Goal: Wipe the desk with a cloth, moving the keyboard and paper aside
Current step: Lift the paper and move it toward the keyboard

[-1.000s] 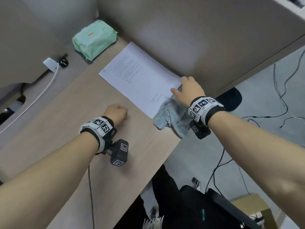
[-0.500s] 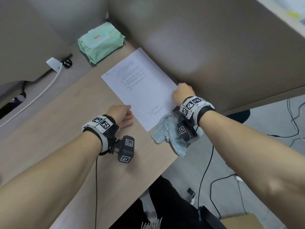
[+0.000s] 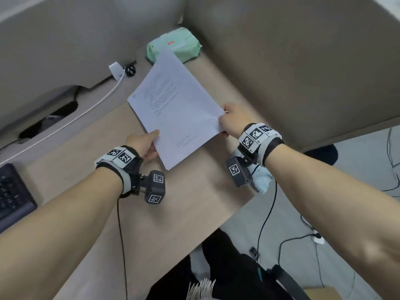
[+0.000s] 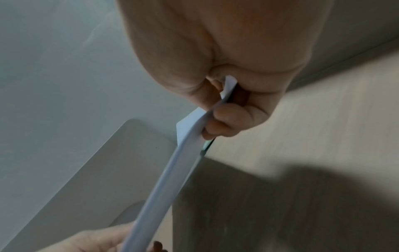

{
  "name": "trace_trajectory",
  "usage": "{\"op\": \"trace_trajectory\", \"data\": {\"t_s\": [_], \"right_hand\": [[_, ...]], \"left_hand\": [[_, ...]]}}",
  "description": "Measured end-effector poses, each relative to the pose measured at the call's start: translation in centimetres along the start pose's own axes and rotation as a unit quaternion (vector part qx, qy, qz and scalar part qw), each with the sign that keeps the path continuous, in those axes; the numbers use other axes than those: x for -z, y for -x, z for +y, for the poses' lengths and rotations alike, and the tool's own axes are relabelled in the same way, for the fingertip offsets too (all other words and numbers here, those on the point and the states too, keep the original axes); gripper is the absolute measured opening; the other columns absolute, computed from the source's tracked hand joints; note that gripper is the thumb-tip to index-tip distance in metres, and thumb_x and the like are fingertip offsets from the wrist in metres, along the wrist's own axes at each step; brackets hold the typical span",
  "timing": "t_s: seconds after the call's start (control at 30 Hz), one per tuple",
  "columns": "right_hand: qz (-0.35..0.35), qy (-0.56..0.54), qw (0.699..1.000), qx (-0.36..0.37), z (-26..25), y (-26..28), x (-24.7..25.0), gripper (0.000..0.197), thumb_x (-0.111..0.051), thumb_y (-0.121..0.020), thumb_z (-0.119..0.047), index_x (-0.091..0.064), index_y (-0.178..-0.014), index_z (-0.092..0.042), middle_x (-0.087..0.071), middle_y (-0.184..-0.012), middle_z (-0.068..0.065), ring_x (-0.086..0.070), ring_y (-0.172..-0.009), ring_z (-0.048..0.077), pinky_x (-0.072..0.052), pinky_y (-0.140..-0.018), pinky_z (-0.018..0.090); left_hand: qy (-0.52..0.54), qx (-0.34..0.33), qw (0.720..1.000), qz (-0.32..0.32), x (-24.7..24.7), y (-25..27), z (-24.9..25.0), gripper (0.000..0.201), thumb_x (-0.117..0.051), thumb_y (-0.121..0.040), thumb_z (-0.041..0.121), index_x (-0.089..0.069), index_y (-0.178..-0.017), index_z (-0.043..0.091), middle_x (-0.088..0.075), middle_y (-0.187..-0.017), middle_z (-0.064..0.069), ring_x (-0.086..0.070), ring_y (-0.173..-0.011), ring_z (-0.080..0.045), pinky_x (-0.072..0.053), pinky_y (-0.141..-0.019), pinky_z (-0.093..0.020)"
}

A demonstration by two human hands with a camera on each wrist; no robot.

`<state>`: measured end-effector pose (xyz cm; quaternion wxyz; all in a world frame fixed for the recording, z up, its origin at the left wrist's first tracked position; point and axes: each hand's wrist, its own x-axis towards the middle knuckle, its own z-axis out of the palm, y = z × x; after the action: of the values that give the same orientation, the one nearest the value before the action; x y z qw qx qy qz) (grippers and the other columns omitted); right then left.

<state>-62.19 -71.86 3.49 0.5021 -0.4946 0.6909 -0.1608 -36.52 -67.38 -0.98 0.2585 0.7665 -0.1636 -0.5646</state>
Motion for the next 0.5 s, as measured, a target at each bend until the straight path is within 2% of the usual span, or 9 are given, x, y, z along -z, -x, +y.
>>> {"op": "trace_trajectory", "data": {"t_s": [0.03,0.1,0.2,0.27,0.33,0.4,0.43,0.5], "right_hand": [[-0.013,-0.007,1.0,0.007,-0.6,0.8,-1.5,0.023,-0.037,-0.076,0.012,-0.052,-0.079,-0.005,-0.052,-0.074,0.016,-0.047,-0.053,0.025,-0.037,-0.041,0.027],[-0.041,-0.001,0.999,0.024,-1.5,1.8,-4.3,0.025,-0.038,-0.08,0.011,-0.049,-0.074,-0.011,-0.053,-0.074,0.014,-0.05,-0.055,0.026,-0.042,-0.043,0.029],[-0.101,0.066,0.99,0.072,-2.6,2.9,-9.1,0.015,-0.044,-0.084,0.006,-0.052,-0.081,-0.007,-0.056,-0.081,0.011,-0.053,-0.067,0.025,-0.045,-0.052,0.03],[-0.141,0.135,0.974,0.111,-3.2,3.5,-13.0,0.006,-0.05,-0.087,0.0,-0.054,-0.092,-0.001,-0.057,-0.088,0.008,-0.051,-0.079,0.023,-0.04,-0.059,0.027],[-0.181,0.186,0.956,0.134,-3.8,4.2,-17.1,0.01,-0.054,-0.09,-0.006,-0.055,-0.099,-0.004,-0.057,-0.093,0.005,-0.051,-0.084,0.022,-0.039,-0.061,0.026],[-0.215,0.207,0.945,0.136,-4.3,4.9,-21.2,0.02,-0.054,-0.088,-0.004,-0.056,-0.108,-0.007,-0.06,-0.102,0.005,-0.056,-0.091,0.025,-0.041,-0.07,0.029],[-0.228,0.214,0.94,0.134,-4.6,5.3,-23.1,0.024,-0.053,-0.086,0.0,-0.055,-0.108,-0.01,-0.06,-0.103,0.004,-0.057,-0.093,0.026,-0.04,-0.072,0.028],[-0.244,0.234,0.932,0.135,-4.8,5.9,-26.2,0.026,-0.051,-0.085,0.003,-0.052,-0.105,-0.014,-0.059,-0.1,0.004,-0.057,-0.091,0.026,-0.04,-0.071,0.028]], "left_hand": [[0.02,0.005,1.0,-0.004,2.0,0.0,-0.5,0.027,-0.072,-0.084,0.027,-0.066,-0.102,0.009,-0.074,-0.1,-0.008,-0.071,-0.09,-0.024,-0.058,-0.082,-0.041],[0.051,0.011,0.999,-0.014,5.7,0.0,-1.5,0.023,-0.069,-0.086,0.02,-0.064,-0.105,0.007,-0.073,-0.105,-0.01,-0.07,-0.096,-0.028,-0.056,-0.089,-0.048],[0.07,0.0,0.998,0.009,11.1,-0.3,-3.6,0.009,-0.058,-0.09,0.004,-0.06,-0.099,0.005,-0.067,-0.109,-0.012,-0.067,-0.093,-0.029,-0.052,-0.094,-0.049],[0.031,-0.013,0.998,0.046,14.9,-0.4,-5.1,0.013,-0.053,-0.091,-0.001,-0.056,-0.095,0.011,-0.059,-0.107,-0.014,-0.062,-0.079,-0.023,-0.055,-0.087,-0.041],[-0.028,-0.017,0.995,0.098,18.5,-0.2,-6.6,0.017,-0.053,-0.091,-0.001,-0.052,-0.086,0.015,-0.056,-0.106,-0.016,-0.058,-0.071,-0.019,-0.057,-0.08,-0.037],[-0.09,-0.019,0.985,0.149,22.0,0.3,-8.2,0.011,-0.053,-0.091,0.001,-0.055,-0.097,0.009,-0.059,-0.105,-0.018,-0.058,-0.072,-0.021,-0.058,-0.082,-0.038],[-0.137,-0.011,0.98,0.143,23.7,0.3,-9.1,0.012,-0.052,-0.091,0.002,-0.057,-0.102,0.004,-0.06,-0.103,-0.016,-0.059,-0.076,-0.024,-0.056,-0.082,-0.036],[-0.188,-0.013,0.977,0.1,26.4,0.4,-10.6,0.007,-0.051,-0.092,0.0,-0.058,-0.089,0.002,-0.061,-0.091,-0.012,-0.058,-0.078,-0.027,-0.052,-0.071,-0.031]]}}
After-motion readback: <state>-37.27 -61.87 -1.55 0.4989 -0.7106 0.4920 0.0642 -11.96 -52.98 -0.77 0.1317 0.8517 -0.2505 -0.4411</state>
